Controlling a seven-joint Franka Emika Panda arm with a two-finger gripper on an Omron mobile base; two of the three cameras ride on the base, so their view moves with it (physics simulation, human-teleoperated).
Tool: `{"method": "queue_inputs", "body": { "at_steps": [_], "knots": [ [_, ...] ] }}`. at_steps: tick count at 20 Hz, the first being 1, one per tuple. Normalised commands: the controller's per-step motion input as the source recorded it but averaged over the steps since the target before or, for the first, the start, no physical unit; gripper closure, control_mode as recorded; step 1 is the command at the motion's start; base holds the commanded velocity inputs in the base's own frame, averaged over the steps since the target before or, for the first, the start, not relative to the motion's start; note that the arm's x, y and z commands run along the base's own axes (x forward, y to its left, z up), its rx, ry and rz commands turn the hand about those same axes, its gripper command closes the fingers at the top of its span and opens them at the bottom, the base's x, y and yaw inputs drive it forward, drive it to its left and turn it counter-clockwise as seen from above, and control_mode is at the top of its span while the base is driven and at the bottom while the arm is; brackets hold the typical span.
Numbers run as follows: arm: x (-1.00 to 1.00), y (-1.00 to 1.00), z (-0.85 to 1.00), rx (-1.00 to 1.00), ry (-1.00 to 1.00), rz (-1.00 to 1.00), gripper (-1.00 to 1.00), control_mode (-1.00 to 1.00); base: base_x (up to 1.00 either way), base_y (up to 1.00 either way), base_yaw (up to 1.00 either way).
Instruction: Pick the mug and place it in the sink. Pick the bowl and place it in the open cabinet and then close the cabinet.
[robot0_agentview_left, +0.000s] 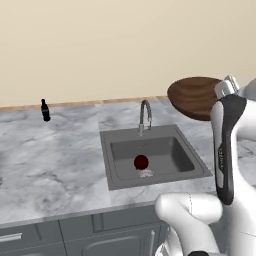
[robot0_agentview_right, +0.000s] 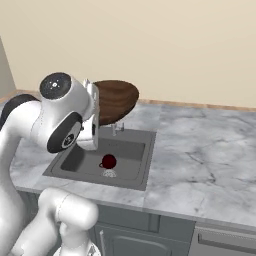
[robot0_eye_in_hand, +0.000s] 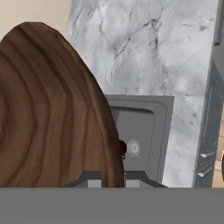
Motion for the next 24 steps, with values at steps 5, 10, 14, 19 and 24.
{"method": "queue_inputs", "body": {
  "at_steps": [5,10,14,19,24],
  "knots": [
    [-0.1,0.3,0.21,-0.01,0.0,-0.15,1.0,-1.0,0.0,0.0,0.0],
    [-0.13,0.19,0.14,0.0,0.0,-0.12,1.0,-1.0,0.0,0.0,0.0],
    [-0.06,0.13,0.02,0.0,0.0,-0.12,1.0,-1.0,0.0,0.0,0.0],
    [-0.06,0.0,0.0,0.0,0.0,-0.01,1.0,1.0,-0.29,-0.62,-0.09],
    [0.0,0.0,0.0,0.0,0.0,0.0,1.0,1.0,-0.03,-0.56,-0.73]
  ]
}}
